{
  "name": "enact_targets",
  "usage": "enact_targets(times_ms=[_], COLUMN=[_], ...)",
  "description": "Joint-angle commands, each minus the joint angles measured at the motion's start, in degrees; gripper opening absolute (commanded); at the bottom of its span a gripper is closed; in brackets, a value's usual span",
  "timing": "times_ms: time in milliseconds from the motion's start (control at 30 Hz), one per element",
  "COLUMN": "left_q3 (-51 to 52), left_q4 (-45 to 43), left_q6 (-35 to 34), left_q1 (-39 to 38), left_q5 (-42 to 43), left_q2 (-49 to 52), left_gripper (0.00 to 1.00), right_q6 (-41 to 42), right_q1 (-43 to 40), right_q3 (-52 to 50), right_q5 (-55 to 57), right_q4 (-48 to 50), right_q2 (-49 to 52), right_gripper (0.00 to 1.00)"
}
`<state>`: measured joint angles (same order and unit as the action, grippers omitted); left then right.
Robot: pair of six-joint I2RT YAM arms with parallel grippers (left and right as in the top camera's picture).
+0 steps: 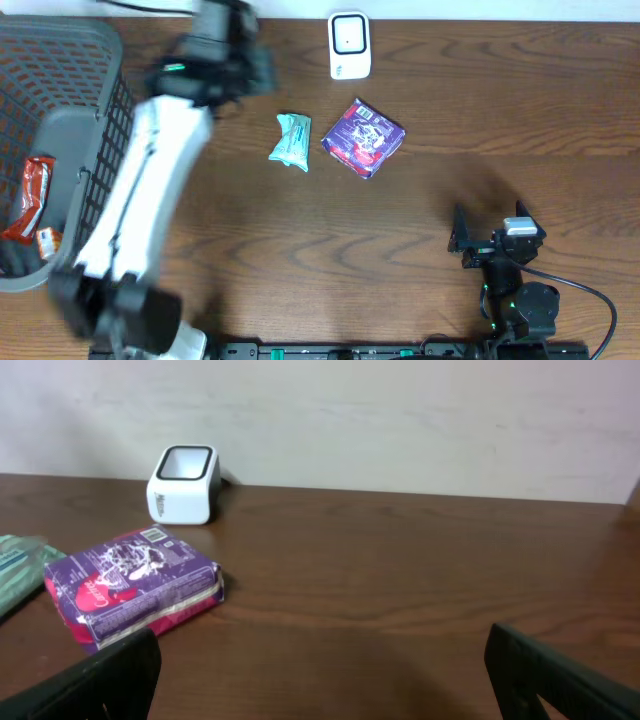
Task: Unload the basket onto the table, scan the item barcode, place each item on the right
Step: 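Move the green packet past the scanner and release it on the table, then reach the left gripper into the basket and grasp the small orange box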
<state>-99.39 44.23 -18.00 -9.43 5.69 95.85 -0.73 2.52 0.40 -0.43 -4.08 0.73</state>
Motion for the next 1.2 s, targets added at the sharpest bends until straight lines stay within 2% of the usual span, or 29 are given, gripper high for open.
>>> enact_targets(times_ms=[0, 133, 267, 433, 667, 900, 1167], left_q3=[-1.8, -1.8, -0.5, 6.5, 16.2, 23.4, 25.8], left_q4=[0.6, 3.7, 10.7, 12.3, 15.4, 14.1, 12.1], left_q6=[0.6, 6.2, 6.5, -1.7, -1.8, -1.6, 1.3], left_q1=[9.3, 20.9, 30.6, 38.9, 45.8, 51.4, 52.6], left_q5=[-6.3, -11.7, -18.5, -18.6, -21.6, -21.6, -14.7], left_q2=[-8.0, -11.1, -9.9, -8.2, -4.4, -1.2, 1.5], left_gripper=[0.56, 0.61, 0.68, 0.72, 0.73, 0.78, 0.79], right_q6=[-0.6, -0.6, -0.6, -0.6, -0.6, -0.6, -0.6], right_q1=[-0.4, -0.4, -0.4, -0.4, -0.4, -0.4, -0.4], right_q3=[-0.1, -0.1, -0.1, -0.1, -0.1, -0.1, -0.1], right_q5=[-0.3, -0.3, -0.3, -0.3, -0.3, -0.3, -0.3], right_q4=[-0.2, -0.2, -0.2, -0.2, -0.2, -0.2, -0.2], right_q2=[-0.2, -0.2, -0.2, -0.1, -0.1, -0.1, -0.1], right_gripper=[0.99, 0.99, 0.99, 0.99, 0.99, 0.99, 0.99])
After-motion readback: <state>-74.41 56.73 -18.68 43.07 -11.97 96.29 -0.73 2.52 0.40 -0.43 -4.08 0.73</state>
